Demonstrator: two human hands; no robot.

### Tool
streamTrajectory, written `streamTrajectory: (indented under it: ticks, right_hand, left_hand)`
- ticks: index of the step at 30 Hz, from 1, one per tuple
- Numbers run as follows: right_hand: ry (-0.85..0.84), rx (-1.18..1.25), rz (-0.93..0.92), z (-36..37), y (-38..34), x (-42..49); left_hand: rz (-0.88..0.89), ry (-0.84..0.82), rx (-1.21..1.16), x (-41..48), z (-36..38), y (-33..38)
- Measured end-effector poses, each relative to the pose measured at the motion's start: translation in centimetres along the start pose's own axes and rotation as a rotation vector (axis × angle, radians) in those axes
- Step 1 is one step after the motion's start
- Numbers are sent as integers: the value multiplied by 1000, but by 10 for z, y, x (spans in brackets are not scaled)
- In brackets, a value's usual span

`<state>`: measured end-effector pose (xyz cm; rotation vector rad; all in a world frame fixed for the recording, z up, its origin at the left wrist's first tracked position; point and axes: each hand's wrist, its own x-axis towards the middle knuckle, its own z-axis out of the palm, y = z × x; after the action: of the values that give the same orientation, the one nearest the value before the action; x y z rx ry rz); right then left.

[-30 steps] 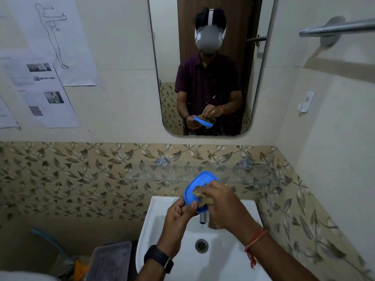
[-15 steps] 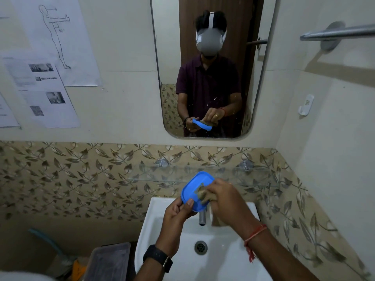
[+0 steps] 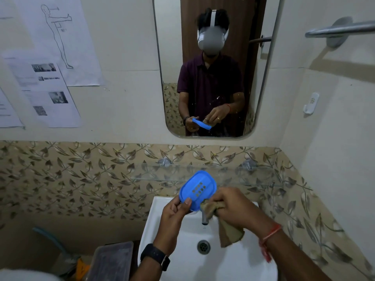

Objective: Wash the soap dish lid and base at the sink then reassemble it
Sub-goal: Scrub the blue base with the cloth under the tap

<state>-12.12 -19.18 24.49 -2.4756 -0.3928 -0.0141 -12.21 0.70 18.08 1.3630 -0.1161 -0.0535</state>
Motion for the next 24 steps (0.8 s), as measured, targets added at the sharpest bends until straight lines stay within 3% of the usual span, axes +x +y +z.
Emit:
streamTrajectory:
  ticks: [3,9,15,19,24]
  right_hand:
    - [109,197,125,-19,15,-3]
    - [334,865,519,-2,74,-19]
    - [576,1156,813,58,168,-27]
    - [660,1309,890,88,212,-15]
    - [703,1601,795,106,229,13]
  left_hand:
    - [-2,-4,3,1,-4,1]
    - [-43,53,-19,1,-15,-7]
    - [-49,48,-26,-2,-24,-24]
    - [-73,14,-35,-4,-27,-42]
    - [-125,41,-80,-1,-34,-58]
